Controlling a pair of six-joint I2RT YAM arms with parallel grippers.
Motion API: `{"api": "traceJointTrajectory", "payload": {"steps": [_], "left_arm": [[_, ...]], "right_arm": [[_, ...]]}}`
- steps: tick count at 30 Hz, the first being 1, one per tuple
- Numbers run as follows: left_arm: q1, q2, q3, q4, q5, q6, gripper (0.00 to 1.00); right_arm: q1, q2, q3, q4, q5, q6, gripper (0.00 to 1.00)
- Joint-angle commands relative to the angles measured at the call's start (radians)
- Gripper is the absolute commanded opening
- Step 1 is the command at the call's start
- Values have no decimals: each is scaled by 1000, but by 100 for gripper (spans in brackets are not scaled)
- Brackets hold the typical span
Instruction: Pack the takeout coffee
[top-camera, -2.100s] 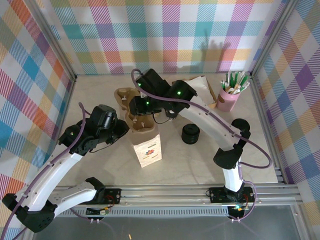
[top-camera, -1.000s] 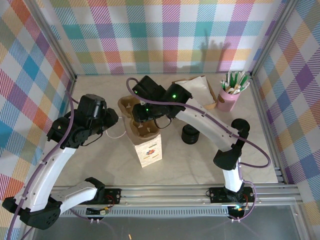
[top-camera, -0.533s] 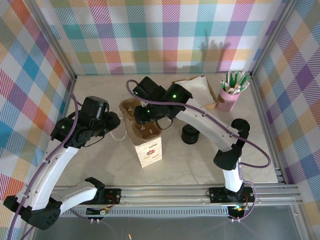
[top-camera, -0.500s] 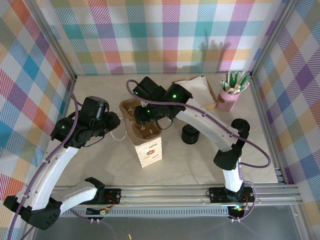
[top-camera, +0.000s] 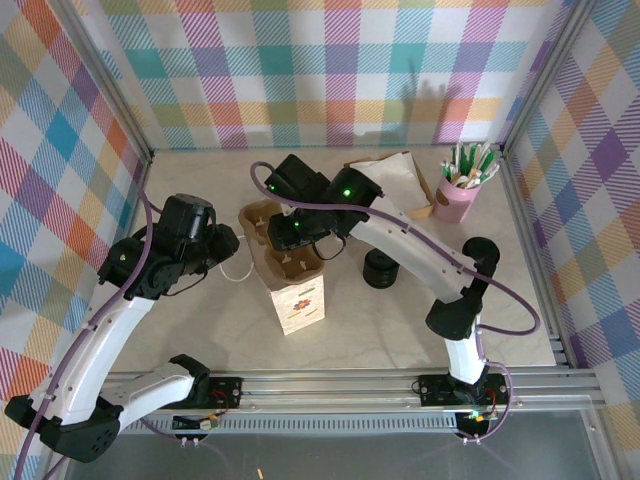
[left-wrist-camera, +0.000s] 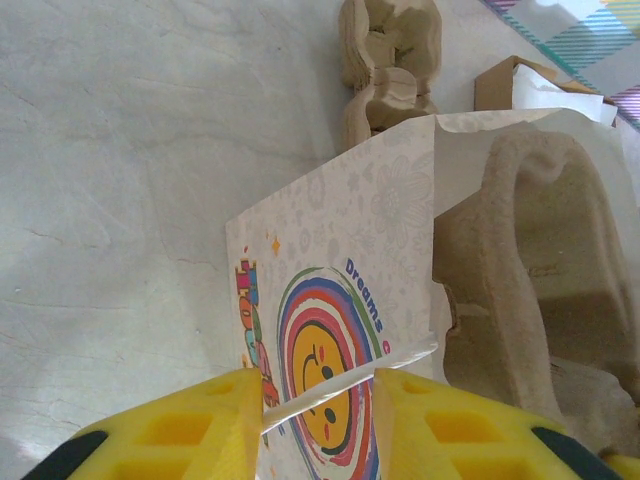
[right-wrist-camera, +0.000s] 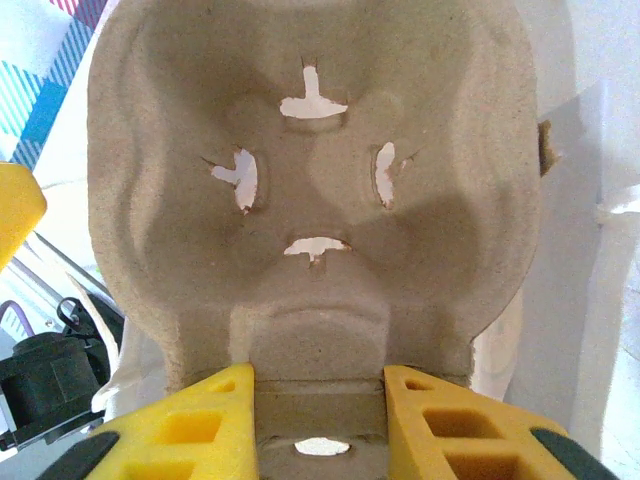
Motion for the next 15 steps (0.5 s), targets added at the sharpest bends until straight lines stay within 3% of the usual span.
{"api": "traceJointTrajectory", "payload": {"steps": [1, 15], "left_arm": [[8, -13, -5, -7, -6, -10, 34], [8, -13, -4, -8, 3, -8, 34]], "right_arm": [[9, 17, 6, -10, -19, -12, 31], [8, 47, 9, 1, -23, -10, 31]]}}
